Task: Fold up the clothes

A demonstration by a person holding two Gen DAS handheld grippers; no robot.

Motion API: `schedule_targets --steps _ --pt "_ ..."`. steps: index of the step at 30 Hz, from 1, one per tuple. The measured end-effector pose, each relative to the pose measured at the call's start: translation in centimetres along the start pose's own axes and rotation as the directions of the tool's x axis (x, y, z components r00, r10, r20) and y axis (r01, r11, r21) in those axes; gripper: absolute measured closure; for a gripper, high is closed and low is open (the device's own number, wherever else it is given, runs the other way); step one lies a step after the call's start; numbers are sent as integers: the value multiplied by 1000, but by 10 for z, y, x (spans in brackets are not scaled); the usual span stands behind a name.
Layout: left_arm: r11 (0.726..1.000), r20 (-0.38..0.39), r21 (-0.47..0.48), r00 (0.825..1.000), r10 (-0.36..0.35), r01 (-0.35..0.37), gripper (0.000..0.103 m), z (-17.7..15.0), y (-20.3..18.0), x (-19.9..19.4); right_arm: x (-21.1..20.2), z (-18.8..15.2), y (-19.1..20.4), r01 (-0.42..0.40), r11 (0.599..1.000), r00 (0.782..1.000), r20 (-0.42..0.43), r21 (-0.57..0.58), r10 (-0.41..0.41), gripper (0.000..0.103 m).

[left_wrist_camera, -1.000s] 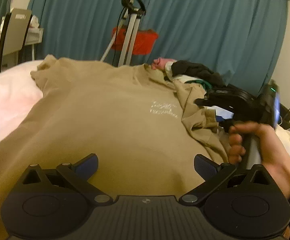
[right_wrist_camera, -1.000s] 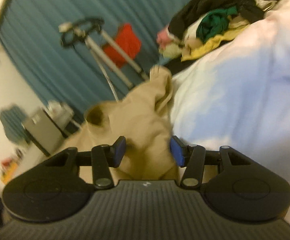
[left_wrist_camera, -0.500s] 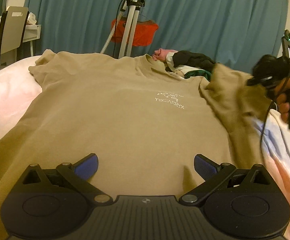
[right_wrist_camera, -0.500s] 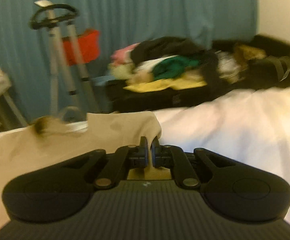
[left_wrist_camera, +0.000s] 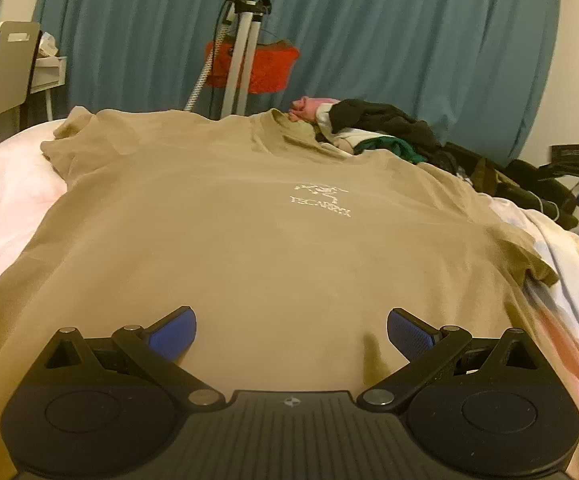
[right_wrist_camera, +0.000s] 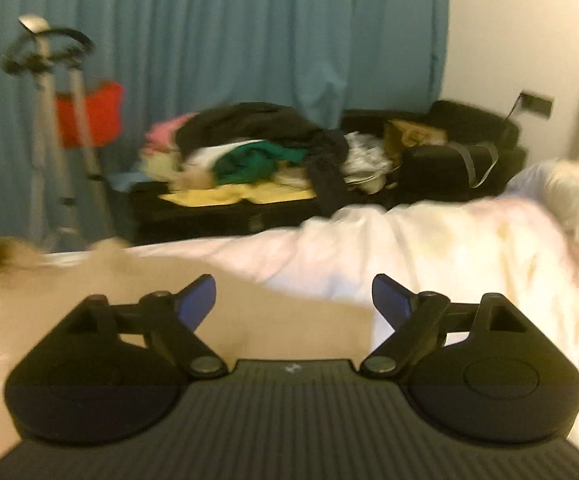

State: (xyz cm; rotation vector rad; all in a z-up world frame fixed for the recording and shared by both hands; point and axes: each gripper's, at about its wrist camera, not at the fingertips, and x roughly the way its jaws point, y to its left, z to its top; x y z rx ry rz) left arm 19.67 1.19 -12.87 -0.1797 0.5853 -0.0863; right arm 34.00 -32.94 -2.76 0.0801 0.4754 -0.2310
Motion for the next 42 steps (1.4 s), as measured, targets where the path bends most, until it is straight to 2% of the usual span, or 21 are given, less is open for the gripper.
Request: schedule_targets --steps 7,13,15,18,23,26,29,31,33,35,37,39,42 --pt "999 -1 23 999 -33 33 0 1 -6 -21 -124 -54 0 -145 985 989 6 97 145 16" --pt "993 -14 38 994 -110 111 1 -2 -20 -61 -224 -96 -2 -258 950 966 27 176 257 16" --pt "988 -15 65 991 -136 137 1 -8 -30 -74 -236 -98 -11 -271 941 962 52 204 266 16" --pt "968 -49 131 977 -209 213 1 -22 -50 -93 -241 -98 -32 -304 905 953 89 296 291 16" --pt "911 -115 237 941 -319 338 5 -48 -89 -108 -240 -109 -56 -268 884 963 97 383 250 16" --pt "875 -147 274 917 -372 399 7 -57 -110 -108 -235 -114 -70 -293 841 955 93 455 282 16" --pt "850 -204 282 893 -401 446 18 -66 -126 -102 -235 -117 -77 -305 825 951 101 475 294 16" --pt "842 -237 280 883 -405 461 27 -75 -133 -100 -233 -118 -78 -305 827 951 100 472 293 16" --pt "840 -271 273 875 -401 469 29 -84 -139 -93 -232 -118 -79 -305 827 950 95 473 296 16" --pt "845 -303 268 873 -382 463 47 -91 -142 -87 -230 -119 -80 -310 819 948 91 483 305 16" --pt "834 -323 263 859 -398 486 81 -94 -144 -85 -232 -120 -81 -319 809 945 96 493 314 16" --pt "816 -332 264 843 -423 514 98 -96 -147 -84 -233 -120 -83 -323 807 944 105 494 313 16" --pt "786 -337 290 827 -451 546 99 -100 -159 -87 -234 -120 -87 -324 801 944 111 504 311 16"
